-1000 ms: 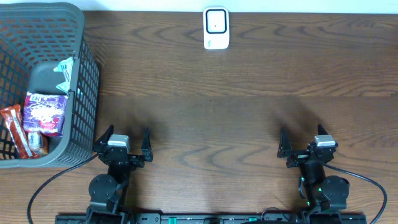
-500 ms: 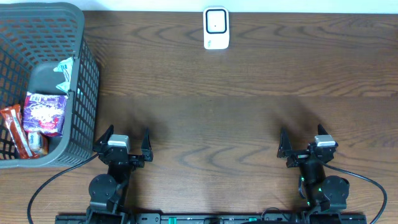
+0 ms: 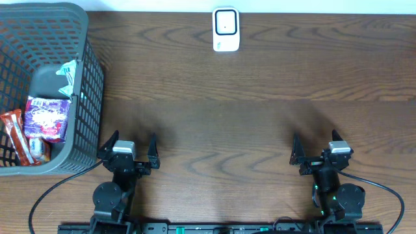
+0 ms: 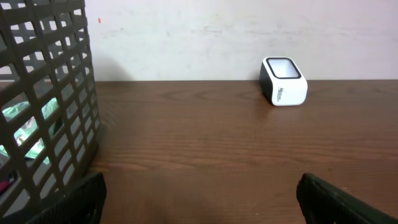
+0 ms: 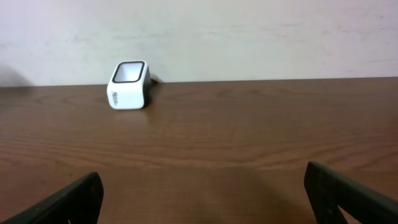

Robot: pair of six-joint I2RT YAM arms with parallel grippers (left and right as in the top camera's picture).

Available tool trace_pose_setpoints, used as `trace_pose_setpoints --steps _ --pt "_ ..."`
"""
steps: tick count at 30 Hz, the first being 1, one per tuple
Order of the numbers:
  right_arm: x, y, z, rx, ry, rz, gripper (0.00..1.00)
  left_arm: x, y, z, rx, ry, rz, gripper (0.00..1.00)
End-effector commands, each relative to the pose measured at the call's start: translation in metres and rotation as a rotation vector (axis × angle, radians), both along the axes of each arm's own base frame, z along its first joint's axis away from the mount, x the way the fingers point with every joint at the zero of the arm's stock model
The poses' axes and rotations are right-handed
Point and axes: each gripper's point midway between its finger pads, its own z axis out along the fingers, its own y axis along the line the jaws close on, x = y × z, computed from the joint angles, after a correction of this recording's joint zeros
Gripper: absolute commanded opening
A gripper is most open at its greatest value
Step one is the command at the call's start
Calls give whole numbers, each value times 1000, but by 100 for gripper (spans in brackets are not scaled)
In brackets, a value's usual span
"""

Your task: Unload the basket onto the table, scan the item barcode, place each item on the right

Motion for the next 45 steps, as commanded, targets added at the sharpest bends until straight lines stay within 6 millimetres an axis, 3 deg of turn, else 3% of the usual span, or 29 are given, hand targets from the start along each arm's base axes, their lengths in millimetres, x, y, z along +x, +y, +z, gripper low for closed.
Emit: trace_pose_setpoints --steps 1,23,28,33,35,39,43,45 --pt "0 -5 -2 -12 0 -22 99 -1 6 -16 20 52 28 98" --pt "0 -5 -2 -12 0 -22 99 -1 6 -16 22 52 32 98" --pt "0 -5 -2 -12 0 -22 99 0 19 -13 170 35 89 98" --pt "0 -5 -1 -12 0 -22 99 0 19 -14 169 35 88 98" --pt "0 -5 -2 -12 0 -22 99 1 16 -2 152 -12 74 98" --pt "0 -5 -2 -12 0 -22 99 -2 -18 28 78 -138 -112 98" --pt "0 -5 -1 -12 0 -22 99 -26 -43 110 65 -491 -264 98" --pt "0 -5 -2 -12 0 -22 99 -44 -40 152 22 -648 -255 98"
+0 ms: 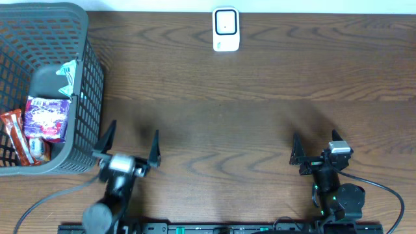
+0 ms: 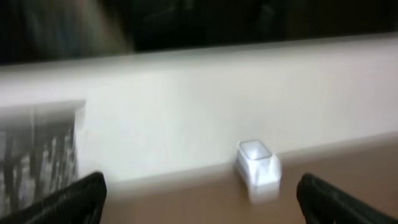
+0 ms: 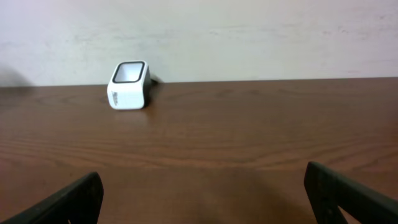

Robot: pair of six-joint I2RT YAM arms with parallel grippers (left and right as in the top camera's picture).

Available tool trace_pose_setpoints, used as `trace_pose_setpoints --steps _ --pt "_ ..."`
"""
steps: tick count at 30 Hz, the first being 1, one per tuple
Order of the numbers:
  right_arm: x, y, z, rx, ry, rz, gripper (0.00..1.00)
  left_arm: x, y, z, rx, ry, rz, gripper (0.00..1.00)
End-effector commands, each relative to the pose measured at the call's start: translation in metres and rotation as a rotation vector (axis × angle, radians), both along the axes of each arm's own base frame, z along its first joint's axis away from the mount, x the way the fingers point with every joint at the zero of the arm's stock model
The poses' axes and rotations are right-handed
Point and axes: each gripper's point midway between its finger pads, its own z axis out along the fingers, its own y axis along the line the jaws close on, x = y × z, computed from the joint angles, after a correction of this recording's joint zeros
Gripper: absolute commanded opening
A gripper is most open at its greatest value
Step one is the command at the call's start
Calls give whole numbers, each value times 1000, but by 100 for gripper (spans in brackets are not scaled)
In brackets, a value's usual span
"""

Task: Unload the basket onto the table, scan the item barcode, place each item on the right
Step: 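Reach the left gripper into the basket and grasp the purple pack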

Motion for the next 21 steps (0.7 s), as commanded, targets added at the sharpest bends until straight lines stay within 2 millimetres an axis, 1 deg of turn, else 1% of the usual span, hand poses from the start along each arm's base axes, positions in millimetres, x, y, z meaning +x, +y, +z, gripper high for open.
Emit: trace_pose_setpoints --steps 1,4,6,7,8,9,10,12,14,15,17,18,19,20,21 --pt "0 -5 -1 -12 0 -22 99 -29 -12 51 -28 -185 -109 98" --pt "0 -5 -2 -12 0 -22 99 -42 -7 91 -42 -251 -91 98" --pt "0 -5 -2 -12 1 -22 99 -50 -2 131 -56 -294 -73 98" --pt "0 -5 -2 -12 1 -22 99 -51 0 148 -61 -295 -66 98" --pt "0 -5 -2 -12 1 -22 99 -49 0 163 -63 -273 -60 97" --pt "0 -5 -1 -12 0 -22 99 -41 2 176 -62 -205 -47 98" --pt "0 -5 -2 -12 1 -22 99 -30 5 183 -61 -102 -20 98" --pt "0 -5 -2 -12 1 -22 99 -7 10 183 -25 108 42 98" --pt "0 -5 -2 -12 1 -22 99 9 4 179 50 308 32 98" --pt "0 -5 -1 -12 0 -22 99 14 0 174 66 383 9 98" --pt "0 -5 -2 -12 1 -22 99 24 -7 165 88 513 -20 98" --pt "0 -5 -2 -12 1 -22 99 28 -6 156 100 571 -11 97" --pt "0 -5 -1 -12 0 -22 99 39 0 154 104 604 30 98" --pt "0 -5 -2 -12 1 -22 99 45 2 153 103 614 49 97" --pt "0 -5 -2 -12 1 -22 99 53 9 152 78 637 96 98"
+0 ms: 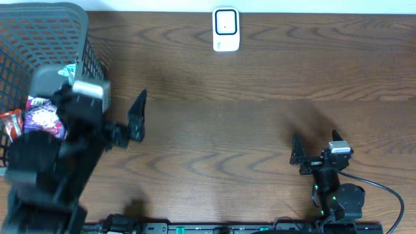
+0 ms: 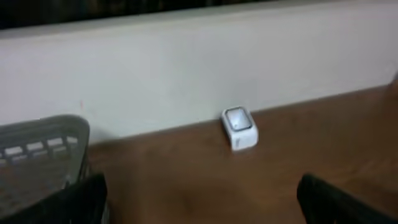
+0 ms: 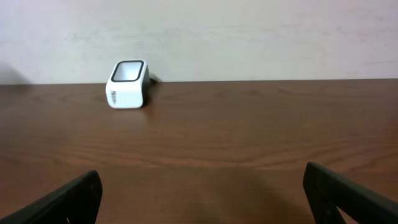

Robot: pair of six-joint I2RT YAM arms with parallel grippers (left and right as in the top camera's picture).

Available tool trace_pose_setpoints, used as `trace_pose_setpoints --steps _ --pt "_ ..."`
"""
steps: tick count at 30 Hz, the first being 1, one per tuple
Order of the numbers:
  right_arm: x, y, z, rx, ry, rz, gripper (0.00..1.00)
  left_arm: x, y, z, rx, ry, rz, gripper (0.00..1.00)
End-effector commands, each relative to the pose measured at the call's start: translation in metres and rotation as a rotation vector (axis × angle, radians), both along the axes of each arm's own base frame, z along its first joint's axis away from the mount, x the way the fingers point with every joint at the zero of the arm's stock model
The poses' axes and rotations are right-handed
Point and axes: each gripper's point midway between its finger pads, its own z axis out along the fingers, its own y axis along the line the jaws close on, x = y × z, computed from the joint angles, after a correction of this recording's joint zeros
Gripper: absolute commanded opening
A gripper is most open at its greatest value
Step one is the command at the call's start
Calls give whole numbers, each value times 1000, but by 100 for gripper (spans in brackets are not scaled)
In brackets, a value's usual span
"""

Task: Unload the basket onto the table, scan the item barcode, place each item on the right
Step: 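Reach the left gripper into the basket and grasp the purple pack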

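A white barcode scanner (image 1: 225, 29) stands at the table's far edge; it also shows in the left wrist view (image 2: 238, 129) and the right wrist view (image 3: 127, 84). The items lie in a grey mesh basket (image 1: 39, 19) at the far left: a purple packet (image 1: 42, 120), a red packet (image 1: 10, 123) and a green-white packet (image 1: 68, 71). My left gripper (image 2: 199, 208) is open and empty, raised high beside the basket's right wall. My right gripper (image 1: 315, 144) is open and empty, low at the front right.
The basket's rim (image 2: 43, 134) fills the left of the left wrist view. Brown wooden table (image 1: 260, 117) stretches between the scanner and the arms. A pale wall (image 3: 249, 37) stands right behind the scanner.
My left arm has risen and moved back and to the left, from the front edge to beside the basket's right wall. Its jaws stay open. The right arm has not moved.
Both grippers were open and low at the front edge, facing the scanner. Then the left arm had lifted a little and its view was blurred. Now it is high next to the basket, while the right gripper rests where it was.
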Motion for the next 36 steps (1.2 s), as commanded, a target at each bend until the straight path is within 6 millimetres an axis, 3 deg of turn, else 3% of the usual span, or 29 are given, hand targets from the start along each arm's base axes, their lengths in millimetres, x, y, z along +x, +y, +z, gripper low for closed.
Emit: trace_pose_setpoints --steps 1,8,12,16,21,24,26,28,36 --pt "0 -4 -1 -11 -1 -19 99 25 24 2 -12 57 170 98" --pt "0 -4 -1 -11 -1 -18 99 70 78 25 -77 244 427 98" --pt "0 -4 -1 -11 0 -19 99 89 131 30 -191 322 623 98" --pt "0 -4 -1 -11 0 -19 99 104 186 15 -241 352 773 98" --pt "0 -4 -1 -11 0 -18 99 104 231 -20 -254 453 895 98" --pt "0 -4 -1 -11 0 -18 99 96 262 -38 -385 482 1045 97" --pt "0 -4 -1 -11 -1 -19 99 87 286 -66 -481 553 1165 98" --pt "0 -4 -1 -11 0 -19 99 78 300 -111 -492 715 1240 98" --pt "0 -4 -1 -11 0 -18 99 74 310 -210 -529 1004 1422 98"
